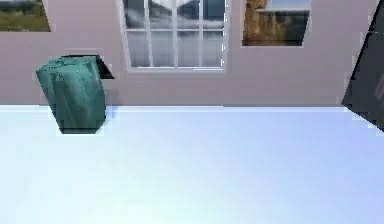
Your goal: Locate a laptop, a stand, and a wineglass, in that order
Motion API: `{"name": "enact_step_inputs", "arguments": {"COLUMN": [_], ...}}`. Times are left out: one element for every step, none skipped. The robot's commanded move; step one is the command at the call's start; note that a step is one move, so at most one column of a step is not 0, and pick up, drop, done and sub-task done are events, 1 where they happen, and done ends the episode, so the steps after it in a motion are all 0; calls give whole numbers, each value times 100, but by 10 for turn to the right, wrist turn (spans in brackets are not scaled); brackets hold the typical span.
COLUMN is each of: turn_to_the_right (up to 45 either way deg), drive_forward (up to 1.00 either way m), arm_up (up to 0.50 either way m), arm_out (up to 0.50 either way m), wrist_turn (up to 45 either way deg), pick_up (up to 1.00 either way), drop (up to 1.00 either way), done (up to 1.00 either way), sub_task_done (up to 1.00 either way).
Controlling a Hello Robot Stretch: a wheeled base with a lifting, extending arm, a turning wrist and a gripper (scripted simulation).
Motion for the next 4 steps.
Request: {"name": "enact_step_inputs", "arguments": {"turn_to_the_right": [-450, -240, 0, -30], "drive_forward": [0, 0, 100, 0], "arm_up": [0, 0, 0, 0], "arm_out": [0, 0, 0, 0], "wrist_turn": [0, 0, 0, 0], "pick_up": [0, 0, 0, 0], "drop": [0, 0, 0, 0], "done": [0, 0, 0, 0], "sub_task_done": [0, 0, 0, 0]}}
